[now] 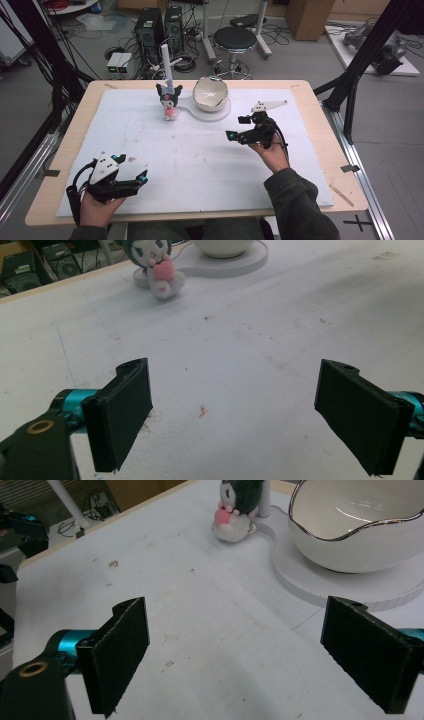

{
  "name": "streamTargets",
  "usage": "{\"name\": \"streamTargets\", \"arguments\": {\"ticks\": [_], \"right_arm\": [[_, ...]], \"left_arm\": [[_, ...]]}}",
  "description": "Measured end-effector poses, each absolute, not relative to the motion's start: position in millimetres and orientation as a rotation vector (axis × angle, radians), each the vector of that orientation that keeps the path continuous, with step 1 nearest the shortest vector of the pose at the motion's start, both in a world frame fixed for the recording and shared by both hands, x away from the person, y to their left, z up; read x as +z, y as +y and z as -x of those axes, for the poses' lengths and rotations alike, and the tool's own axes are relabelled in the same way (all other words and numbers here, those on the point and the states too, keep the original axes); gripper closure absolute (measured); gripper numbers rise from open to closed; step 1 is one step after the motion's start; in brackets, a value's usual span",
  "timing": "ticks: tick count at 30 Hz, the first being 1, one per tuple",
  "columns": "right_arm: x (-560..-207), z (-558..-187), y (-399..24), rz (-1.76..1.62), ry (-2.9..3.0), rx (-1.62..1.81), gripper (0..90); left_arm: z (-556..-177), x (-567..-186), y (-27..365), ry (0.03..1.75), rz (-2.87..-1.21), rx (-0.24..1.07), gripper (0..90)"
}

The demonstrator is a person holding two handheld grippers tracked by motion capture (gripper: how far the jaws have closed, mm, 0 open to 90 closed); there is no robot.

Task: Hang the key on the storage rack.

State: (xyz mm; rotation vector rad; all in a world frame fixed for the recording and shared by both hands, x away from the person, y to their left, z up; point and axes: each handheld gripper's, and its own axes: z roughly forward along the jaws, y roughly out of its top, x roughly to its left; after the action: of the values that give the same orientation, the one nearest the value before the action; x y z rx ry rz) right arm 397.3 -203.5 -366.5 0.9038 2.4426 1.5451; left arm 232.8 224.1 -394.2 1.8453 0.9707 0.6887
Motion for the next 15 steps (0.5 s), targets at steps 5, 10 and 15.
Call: {"name": "streamTargets", "arguments": {"ticks": [5, 10, 15], "right_arm": [[-369, -393, -208, -0.899, 2.434, 1.546, 11.1], [-372, -389, -214, -0.906, 2.417, 1.558, 11.1], [-373, -384, -220, -0.91, 2.407, 1.556, 11.1]], "left_arm": [[-233, -394, 224, 0.969, -1.847, 0.688, 15.4], [-234, -394, 224, 0.973, -1.846, 0.678, 15.4], [-234, -394, 224, 0.985, -1.845, 0.657, 16.4]]}}
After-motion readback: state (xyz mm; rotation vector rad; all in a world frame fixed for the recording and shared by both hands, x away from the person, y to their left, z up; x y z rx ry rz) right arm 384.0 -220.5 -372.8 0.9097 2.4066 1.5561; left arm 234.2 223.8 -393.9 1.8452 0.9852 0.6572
